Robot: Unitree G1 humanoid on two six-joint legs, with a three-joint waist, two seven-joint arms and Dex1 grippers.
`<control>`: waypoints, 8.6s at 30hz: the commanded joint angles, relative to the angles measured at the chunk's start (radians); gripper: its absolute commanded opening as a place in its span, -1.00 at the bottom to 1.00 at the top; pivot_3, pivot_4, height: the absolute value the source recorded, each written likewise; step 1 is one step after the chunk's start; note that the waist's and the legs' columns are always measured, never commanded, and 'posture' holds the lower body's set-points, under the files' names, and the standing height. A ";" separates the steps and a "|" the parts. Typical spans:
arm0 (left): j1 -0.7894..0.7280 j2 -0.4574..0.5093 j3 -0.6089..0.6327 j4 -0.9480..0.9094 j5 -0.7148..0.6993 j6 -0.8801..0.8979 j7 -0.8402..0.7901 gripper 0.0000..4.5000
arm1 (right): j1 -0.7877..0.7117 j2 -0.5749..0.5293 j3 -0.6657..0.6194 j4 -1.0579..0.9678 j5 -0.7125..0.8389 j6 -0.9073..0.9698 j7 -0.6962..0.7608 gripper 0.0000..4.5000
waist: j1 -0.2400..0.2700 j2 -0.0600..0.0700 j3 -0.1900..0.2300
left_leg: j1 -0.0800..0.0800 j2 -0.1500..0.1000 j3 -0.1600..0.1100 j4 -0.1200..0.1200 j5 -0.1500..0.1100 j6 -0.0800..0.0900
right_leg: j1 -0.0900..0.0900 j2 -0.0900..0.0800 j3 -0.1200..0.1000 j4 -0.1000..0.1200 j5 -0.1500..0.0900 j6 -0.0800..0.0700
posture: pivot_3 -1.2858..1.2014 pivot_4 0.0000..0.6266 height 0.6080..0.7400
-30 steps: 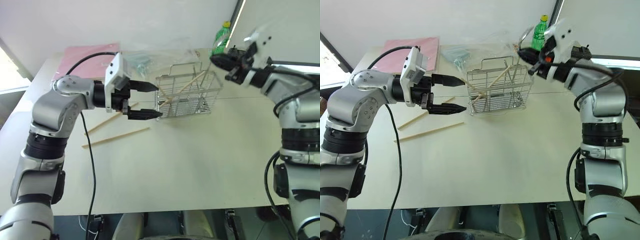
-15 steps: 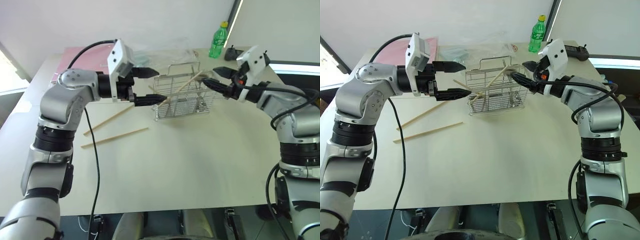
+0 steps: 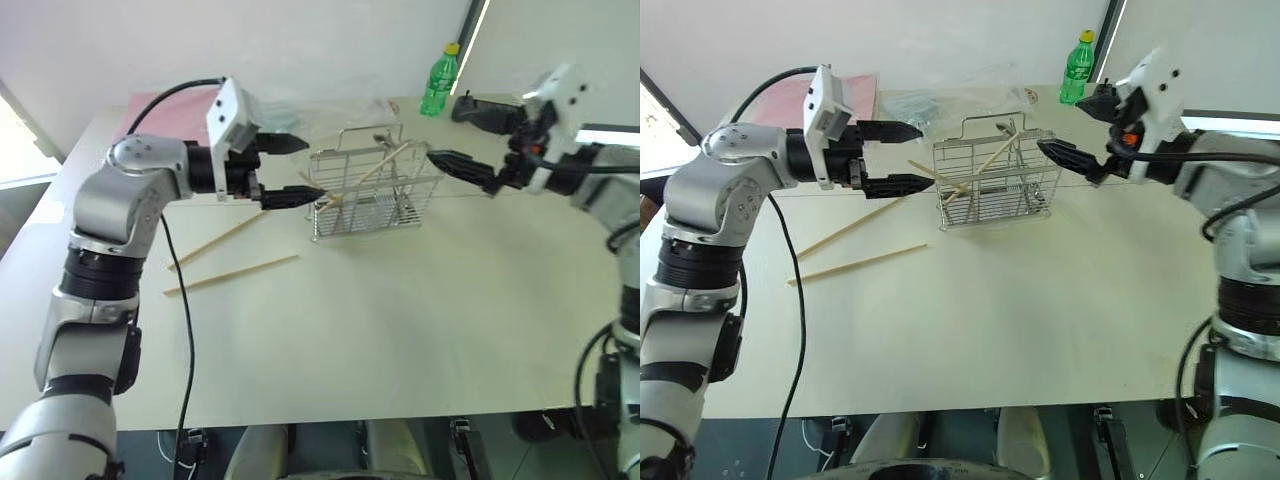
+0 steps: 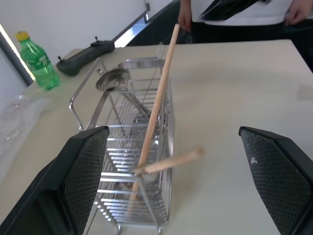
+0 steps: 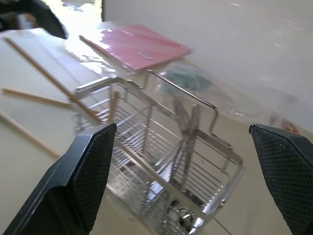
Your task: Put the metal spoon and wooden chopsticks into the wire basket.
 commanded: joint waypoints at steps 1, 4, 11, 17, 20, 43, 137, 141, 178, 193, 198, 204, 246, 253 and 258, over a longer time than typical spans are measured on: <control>-0.047 0.063 0.032 0.114 0.053 -0.074 -0.049 1.00 | 0.137 -0.050 -0.152 -0.186 0.179 0.100 0.075 0.98 | 0.000 -0.001 0.000 | 0.000 0.000 0.000 0.000 0.000 0.000 | 0.001 0.000 0.000 0.000 0.000 0.000 | 0.03 -0.52 0.52; -0.078 0.097 0.028 0.262 0.108 -0.144 -0.072 1.00 | 0.312 -0.009 -0.268 -0.317 0.320 0.171 0.035 0.98 | 0.001 -0.001 -0.001 | 0.000 0.000 0.001 0.001 0.000 0.001 | 0.001 0.000 0.000 0.000 0.000 0.000 | 0.03 -0.52 0.52; -0.084 0.125 -0.032 0.512 0.237 -0.281 -0.165 1.00 | 0.625 0.111 -0.325 -0.514 0.392 0.147 -0.123 0.98 | 0.003 -0.003 -0.001 | 0.001 0.000 0.000 0.003 0.000 0.001 | 0.002 -0.001 0.000 0.000 0.000 0.000 | 0.03 -0.52 0.52; -0.155 0.047 -0.162 0.752 0.430 -0.426 -0.169 1.00 | 0.693 0.169 -0.283 -0.551 0.393 0.100 -0.246 0.98 | 0.015 -0.006 -0.001 | 0.000 0.001 0.000 0.004 0.000 0.001 | 0.003 -0.001 0.000 0.000 0.000 -0.001 | 0.03 -0.52 0.52; -0.255 -0.020 -0.210 0.930 0.522 -0.468 -0.125 1.00 | 0.698 0.172 -0.244 -0.563 0.386 0.080 -0.281 0.98 | 0.027 -0.009 -0.001 | -0.001 0.000 0.000 0.004 0.000 0.001 | 0.002 -0.001 -0.001 0.000 0.000 0.000 | 0.03 -0.52 0.52; -0.482 -0.251 -0.249 1.273 0.815 -0.431 0.144 1.00 | 0.834 0.186 -0.229 -0.666 0.474 -0.027 -0.521 0.98 | 0.024 -0.013 0.000 | -0.002 0.000 -0.001 0.005 -0.004 0.006 | 0.003 -0.001 -0.002 0.000 -0.004 0.007 | 0.03 -0.52 0.52; -0.412 -0.292 -0.078 1.288 0.837 -0.323 0.447 0.44 | 0.887 0.107 -0.260 -0.628 0.595 -0.113 -0.638 1.00 | 0.023 -0.014 0.001 | 0.000 -0.001 -0.001 0.012 -0.004 0.007 | 0.008 -0.001 -0.002 0.000 -0.002 0.010 | 0.03 -0.52 0.52; -0.412 -0.297 -0.093 1.291 0.851 -0.312 0.440 0.44 | 0.900 0.106 -0.269 -0.635 0.602 -0.119 -0.647 1.00 | 0.024 -0.014 0.001 | 0.000 -0.001 -0.001 0.012 -0.004 0.007 | 0.008 -0.001 -0.002 0.000 -0.002 0.010 | 0.03 -0.52 0.52; -0.386 -0.283 -0.091 1.291 0.871 -0.288 0.433 -0.99 | 0.975 0.068 -0.240 -0.655 0.566 -0.119 -0.534 1.00 | 0.024 -0.014 0.000 | 0.001 0.000 -0.001 0.013 -0.005 0.007 | 0.010 -0.001 -0.002 -0.001 -0.002 0.010 | 0.03 -0.52 0.52; -0.611 -0.152 0.281 1.242 0.539 -0.396 0.530 -0.99 | 0.963 0.051 -0.246 -0.636 0.555 -0.111 -0.498 1.00 | 0.026 -0.017 0.002 | 0.000 0.000 -0.002 0.012 -0.005 0.007 | 0.008 -0.001 -0.002 -0.001 -0.002 0.010 | 0.03 -0.52 0.52; -0.696 -0.185 0.446 1.172 0.322 -0.432 0.348 -0.99 | 0.977 0.051 -0.262 -0.635 0.548 -0.113 -0.484 1.00 | 0.025 -0.018 0.002 | -0.001 0.000 -0.002 0.013 -0.005 0.007 | 0.009 -0.002 -0.003 -0.002 -0.002 0.010 | 0.03 -0.52 0.52; -0.707 -0.309 0.500 1.048 0.176 -0.414 0.320 -0.99 | 0.967 0.054 -0.260 -0.630 0.544 -0.116 -0.494 1.00 | 0.025 -0.017 0.002 | 0.000 0.000 -0.002 0.013 -0.005 0.007 | 0.010 -0.003 -0.003 -0.002 -0.002 0.010 | 0.03 -0.52 0.52; -0.434 -0.272 0.250 0.495 0.061 -0.085 0.128 0.74 | 0.901 0.058 -0.308 -0.610 0.583 -0.132 -0.602 1.00 | 0.023 -0.013 0.002 | 0.001 0.000 -0.002 0.012 -0.005 0.007 | 0.009 -0.001 -0.002 -0.003 -0.001 0.010 | 0.03 -0.52 0.52; -0.322 0.087 0.056 0.536 0.213 -0.199 -0.288 0.74 | 0.917 0.088 -0.261 -0.614 0.559 -0.140 -0.598 1.00 | 0.019 -0.008 -0.001 | 0.001 0.000 -0.001 0.009 -0.005 0.007 | 0.009 -0.001 -0.001 -0.005 0.000 0.004 | 0.03 -0.52 0.52; -0.229 0.127 -0.136 0.529 0.354 -0.263 -0.437 0.74 | 0.886 0.097 -0.198 -0.598 0.520 -0.144 -0.585 1.00 | 0.045 -0.006 -0.002 | -0.001 0.002 -0.004 0.010 -0.005 0.007 | 0.009 -0.001 -0.002 -0.008 -0.001 0.000 | 0.03 -0.52 0.52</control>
